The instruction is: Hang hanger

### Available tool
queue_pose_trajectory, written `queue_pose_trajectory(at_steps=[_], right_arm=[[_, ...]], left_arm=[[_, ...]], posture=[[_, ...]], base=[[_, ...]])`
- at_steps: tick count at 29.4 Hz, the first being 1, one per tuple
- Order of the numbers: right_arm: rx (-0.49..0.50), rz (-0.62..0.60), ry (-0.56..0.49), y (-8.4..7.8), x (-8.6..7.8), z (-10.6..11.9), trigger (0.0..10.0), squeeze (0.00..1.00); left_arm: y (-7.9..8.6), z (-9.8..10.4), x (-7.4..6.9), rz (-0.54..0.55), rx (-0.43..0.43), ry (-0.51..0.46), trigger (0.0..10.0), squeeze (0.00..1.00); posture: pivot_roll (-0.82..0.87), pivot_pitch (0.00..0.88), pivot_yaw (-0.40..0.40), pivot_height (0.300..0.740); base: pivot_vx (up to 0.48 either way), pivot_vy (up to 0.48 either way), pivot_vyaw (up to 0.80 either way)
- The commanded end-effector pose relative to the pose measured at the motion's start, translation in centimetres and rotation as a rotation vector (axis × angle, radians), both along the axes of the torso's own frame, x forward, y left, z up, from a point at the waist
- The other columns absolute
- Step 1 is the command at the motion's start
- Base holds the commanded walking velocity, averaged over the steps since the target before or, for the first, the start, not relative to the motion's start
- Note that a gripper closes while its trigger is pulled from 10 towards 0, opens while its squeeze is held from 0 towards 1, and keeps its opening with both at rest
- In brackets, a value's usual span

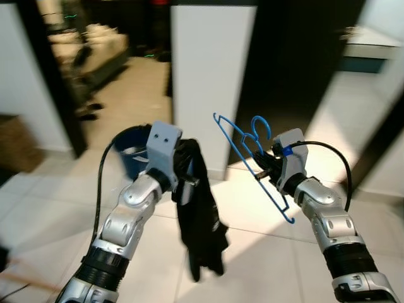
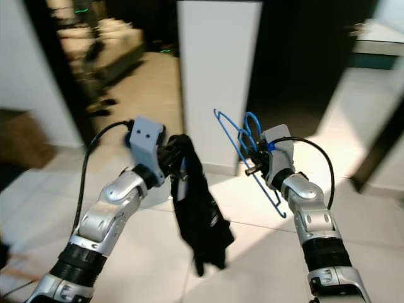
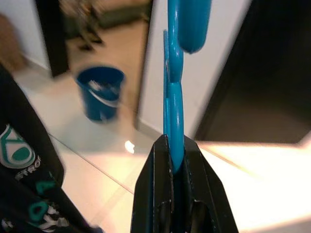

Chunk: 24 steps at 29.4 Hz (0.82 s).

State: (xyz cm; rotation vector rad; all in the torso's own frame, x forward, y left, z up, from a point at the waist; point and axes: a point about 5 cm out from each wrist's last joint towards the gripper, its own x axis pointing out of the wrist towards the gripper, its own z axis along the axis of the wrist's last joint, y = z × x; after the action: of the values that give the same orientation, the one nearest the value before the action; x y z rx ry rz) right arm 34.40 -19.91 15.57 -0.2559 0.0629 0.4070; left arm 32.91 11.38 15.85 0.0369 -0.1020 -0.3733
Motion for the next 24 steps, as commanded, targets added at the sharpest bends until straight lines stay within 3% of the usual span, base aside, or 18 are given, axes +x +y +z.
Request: queue_pose_trajectory(at_steps=[1, 3, 6, 9, 14, 16, 17, 18, 19, 20, 21, 22, 24], right_arm=[[-0.034, 0.02, 0.025, 0.2, -0.6, -0.8, 10.0, 0.0], [-0.034, 0.02, 0.025, 0.2, -0.6, -0.8, 10.0, 0.0], [-0.054, 0.028, 0.057, 0.0, -1.3, -1.7, 10.0, 0.0], [-0.051, 0.026, 0.06, 0.0, -1.3, -1.9, 10.0, 0.0], [0.015, 0.067, -0.04, 2.0, 0.9, 1.4, 10.0, 0.0], [0.015, 0.067, -0.04, 2.0, 0.9, 1.4, 10.0, 0.0], [0.012, 0.094, -0.052, 2.5, 1.4, 1.9, 10.0, 0.0], [0.012, 0.094, -0.052, 2.5, 1.4, 1.9, 10.0, 0.0], [0.006, 0.127, -0.057, 3.1, 1.8, 2.3, 10.0, 0.0], [0.006, 0.127, -0.057, 3.1, 1.8, 2.3, 10.0, 0.0], [0.002, 0.163, -0.06, 3.5, 2.0, 2.7, 10.0, 0.0], [0.002, 0.163, -0.06, 3.5, 2.0, 2.7, 10.0, 0.0], [0.003, 0.242, -0.035, 3.8, 2.1, 3.3, 10.0, 0.0]], left_arm=[[1.5, -1.4, 0.0, 0.068, 0.015, 0.043, 10.0, 0.0], [1.5, -1.4, 0.0, 0.068, 0.015, 0.043, 10.0, 0.0], [2.2, -3.8, -0.3, 0.132, -0.026, 0.131, 10.0, 0.0], [3.1, -4.9, -0.3, 0.191, -0.054, 0.165, 10.0, 0.0], [5.6, -4.3, -0.1, 0.212, 0.164, 0.123, 10.0, 0.0], [5.6, -4.3, -0.1, 0.212, 0.164, 0.123, 10.0, 0.0], [6.2, -3.2, 0.5, 0.211, 0.216, 0.092, 10.0, 0.0], [6.2, -3.2, 0.5, 0.211, 0.216, 0.092, 10.0, 0.0], [6.7, -1.4, 1.2, 0.205, 0.269, 0.044, 10.0, 0.0], [6.7, -1.4, 1.2, 0.205, 0.269, 0.044, 10.0, 0.0], [7.1, 0.7, 1.8, 0.213, 0.316, -0.003, 10.0, 0.0], [7.1, 0.7, 1.8, 0.213, 0.316, -0.003, 10.0, 0.0], [7.2, 4.7, 2.3, 0.241, 0.381, -0.095, 10.0, 0.0]], posture=[[-0.12, 0.0, -0.055, 0.731], [-0.12, 0.0, -0.055, 0.731], [-0.12, 0.0, -0.088, 0.731], [-0.12, 0.0, -0.077, 0.731], [-0.09, 0.0, -0.049, 0.731], [-0.09, 0.0, -0.049, 0.731], [-0.08, 0.0, -0.042, 0.731], [-0.08, 0.0, -0.042, 0.731], [-0.05, 0.0, -0.054, 0.731], [-0.05, 0.0, -0.054, 0.731], [-0.02, 0.0, -0.073, 0.731], [-0.02, 0.0, -0.073, 0.731], [0.04, 0.0, -0.131, 0.731]], base=[[0.0, 0.0, -0.8], [0.0, 0.0, -0.8], [0.0, 0.0, -0.8], [0.0, 0.0, -0.8], [0.0, 0.0, -0.8], [0.0, 0.0, -0.8], [0.0, 0.0, -0.8], [0.0, 0.0, -0.8], [0.0, 0.0, -0.8], [0.0, 0.0, -0.8], [0.0, 0.0, -0.8], [0.0, 0.0, -0.8], [0.0, 0.0, -0.8]])
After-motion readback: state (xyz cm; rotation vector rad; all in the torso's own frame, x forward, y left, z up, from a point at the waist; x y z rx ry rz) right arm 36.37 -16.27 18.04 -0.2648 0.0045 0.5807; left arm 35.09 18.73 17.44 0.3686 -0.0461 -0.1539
